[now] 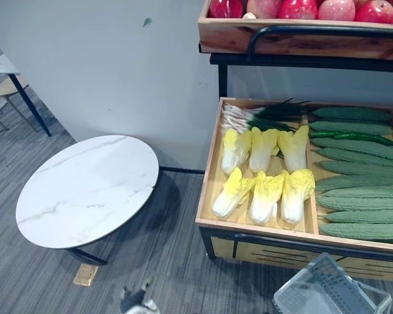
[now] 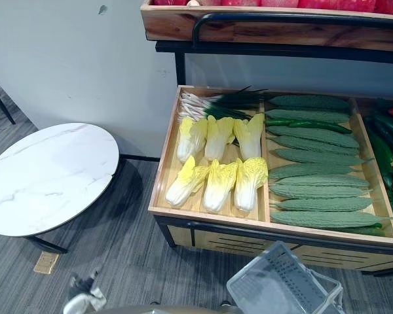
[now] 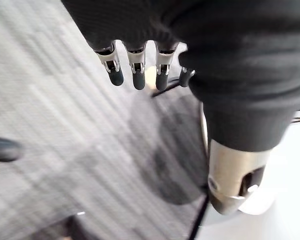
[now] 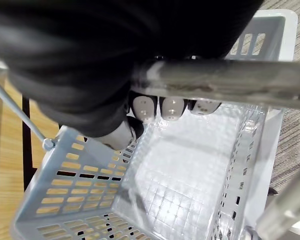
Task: Pick vegetable in the basket
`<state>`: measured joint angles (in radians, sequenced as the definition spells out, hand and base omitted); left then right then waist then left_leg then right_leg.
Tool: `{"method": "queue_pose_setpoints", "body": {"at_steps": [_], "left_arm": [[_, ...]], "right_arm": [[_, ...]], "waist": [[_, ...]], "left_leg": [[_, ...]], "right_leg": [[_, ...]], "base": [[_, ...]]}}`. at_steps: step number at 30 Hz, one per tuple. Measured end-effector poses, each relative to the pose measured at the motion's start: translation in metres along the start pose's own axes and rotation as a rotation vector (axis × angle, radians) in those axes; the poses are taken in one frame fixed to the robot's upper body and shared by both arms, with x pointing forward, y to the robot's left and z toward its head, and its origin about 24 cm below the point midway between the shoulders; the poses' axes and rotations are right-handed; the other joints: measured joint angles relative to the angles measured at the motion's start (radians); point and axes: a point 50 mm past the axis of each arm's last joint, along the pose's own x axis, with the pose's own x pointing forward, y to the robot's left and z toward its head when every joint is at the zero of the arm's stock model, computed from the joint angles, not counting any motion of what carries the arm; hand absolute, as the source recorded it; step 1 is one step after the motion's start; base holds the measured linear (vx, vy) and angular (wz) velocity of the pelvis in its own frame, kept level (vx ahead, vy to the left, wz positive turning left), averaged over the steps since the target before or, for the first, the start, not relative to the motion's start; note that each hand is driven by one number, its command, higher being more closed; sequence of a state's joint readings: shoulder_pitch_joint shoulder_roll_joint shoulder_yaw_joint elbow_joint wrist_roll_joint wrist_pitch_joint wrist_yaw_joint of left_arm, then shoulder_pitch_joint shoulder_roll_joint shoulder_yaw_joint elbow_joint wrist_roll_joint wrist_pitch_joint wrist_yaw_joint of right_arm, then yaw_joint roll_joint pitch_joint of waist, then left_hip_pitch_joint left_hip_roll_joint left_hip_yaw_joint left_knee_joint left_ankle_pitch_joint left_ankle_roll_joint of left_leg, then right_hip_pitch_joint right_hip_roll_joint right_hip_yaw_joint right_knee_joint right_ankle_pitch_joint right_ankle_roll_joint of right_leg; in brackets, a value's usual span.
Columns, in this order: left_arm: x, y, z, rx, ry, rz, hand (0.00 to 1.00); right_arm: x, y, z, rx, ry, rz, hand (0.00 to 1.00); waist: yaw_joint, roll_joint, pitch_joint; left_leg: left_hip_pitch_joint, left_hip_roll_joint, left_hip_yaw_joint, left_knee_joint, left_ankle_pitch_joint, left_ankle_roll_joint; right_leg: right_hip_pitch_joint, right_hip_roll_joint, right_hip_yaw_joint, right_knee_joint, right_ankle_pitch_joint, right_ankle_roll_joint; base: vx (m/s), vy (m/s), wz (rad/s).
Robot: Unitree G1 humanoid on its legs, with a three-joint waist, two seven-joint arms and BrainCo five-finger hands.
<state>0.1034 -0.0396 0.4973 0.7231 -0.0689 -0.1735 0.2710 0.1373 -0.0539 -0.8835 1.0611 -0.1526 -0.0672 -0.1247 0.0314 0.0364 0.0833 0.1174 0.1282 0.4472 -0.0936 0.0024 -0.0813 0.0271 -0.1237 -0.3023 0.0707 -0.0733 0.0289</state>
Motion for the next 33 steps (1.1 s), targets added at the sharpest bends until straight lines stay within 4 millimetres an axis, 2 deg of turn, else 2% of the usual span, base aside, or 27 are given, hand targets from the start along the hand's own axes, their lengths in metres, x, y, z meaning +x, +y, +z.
{"method": "queue_pose_setpoints", "body": {"at_steps": [2, 3, 8, 12, 18, 20, 26, 33], "left_arm": [[-0.003, -0.014, 0.034, 0.019, -0.18, -0.046, 0.0], [-0.006, -0.02, 0.042, 0.035, -0.225, -0.07, 0.0], [-0.022, -0.055, 0.065, 0.097, -0.368, -0.225, 0.0], [-0.03, -0.068, 0.081, 0.171, -0.468, -0.338, 0.0], [-0.034, -0.082, 0.093, 0.236, -0.53, -0.451, 0.0], [-0.037, -0.094, 0.1, 0.282, -0.573, -0.504, 0.0], [-0.041, -0.106, 0.111, 0.33, -0.635, -0.542, 0.0], [-0.048, -0.12, 0.119, 0.364, -0.689, -0.579, 0.0]], "right_arm": [[-0.001, 0.003, 0.002, -0.02, -0.022, 0.008, 1.0], [-0.002, 0.004, 0.002, -0.03, -0.03, 0.012, 1.0], [-0.003, 0.011, 0.006, -0.085, -0.056, 0.043, 1.0], [-0.003, 0.016, 0.009, -0.111, -0.073, 0.068, 1.0], [-0.003, 0.019, 0.011, -0.12, -0.081, 0.083, 1.0], [-0.003, 0.02, 0.012, -0.122, -0.083, 0.085, 1.0], [-0.004, 0.031, 0.021, -0.141, -0.109, 0.116, 1.0], [-0.002, 0.034, 0.03, -0.157, -0.136, 0.126, 1.0]], "waist": [[0.0, -0.005, 0.003], [-0.001, -0.004, 0.003], [-0.006, -0.007, 0.002], [-0.018, -0.005, -0.001], [-0.03, -0.002, -0.007], [-0.035, -0.002, -0.007], [-0.056, 0.002, -0.006], [-0.057, 0.021, 0.01]], "left_leg": [[0.007, 0.0, 0.0, -0.003, 0.0, 0.0], [0.008, 0.0, 0.0, -0.006, 0.0, 0.0], [0.008, 0.002, 0.008, -0.007, -0.001, 0.0], [0.01, 0.011, 0.039, -0.007, -0.003, -0.004], [0.033, 0.023, 0.093, -0.002, -0.012, -0.016], [0.036, 0.025, 0.099, -0.001, -0.012, -0.016], [0.045, 0.03, 0.147, -0.001, -0.012, -0.016], [0.039, 0.03, 0.191, -0.001, -0.014, -0.02]], "right_leg": [[0.005, 0.0, 0.001, 0.0, 0.0, 0.0], [0.009, 0.0, 0.002, -0.001, 0.0, 0.0], [0.011, 0.007, 0.011, -0.017, 0.0, 0.0], [-0.004, 0.021, 0.042, -0.026, 0.008, 0.005], [-0.008, 0.042, 0.094, -0.036, 0.017, 0.009], [-0.01, 0.045, 0.101, -0.038, 0.018, 0.01], [-0.028, 0.056, 0.148, -0.038, 0.03, 0.029], [-0.061, 0.063, 0.191, -0.036, 0.051, 0.019]], "base": [[-0.04, -0.009, -0.02], [-0.06, -0.012, -0.01], [-0.05, -0.012, -0.05], [0.03, -0.025, -0.18], [0.06, -0.021, -0.3], [0.05, -0.025, -0.14], [-0.01, -0.023, -0.22], [-0.07, -0.022, -0.2]]}}
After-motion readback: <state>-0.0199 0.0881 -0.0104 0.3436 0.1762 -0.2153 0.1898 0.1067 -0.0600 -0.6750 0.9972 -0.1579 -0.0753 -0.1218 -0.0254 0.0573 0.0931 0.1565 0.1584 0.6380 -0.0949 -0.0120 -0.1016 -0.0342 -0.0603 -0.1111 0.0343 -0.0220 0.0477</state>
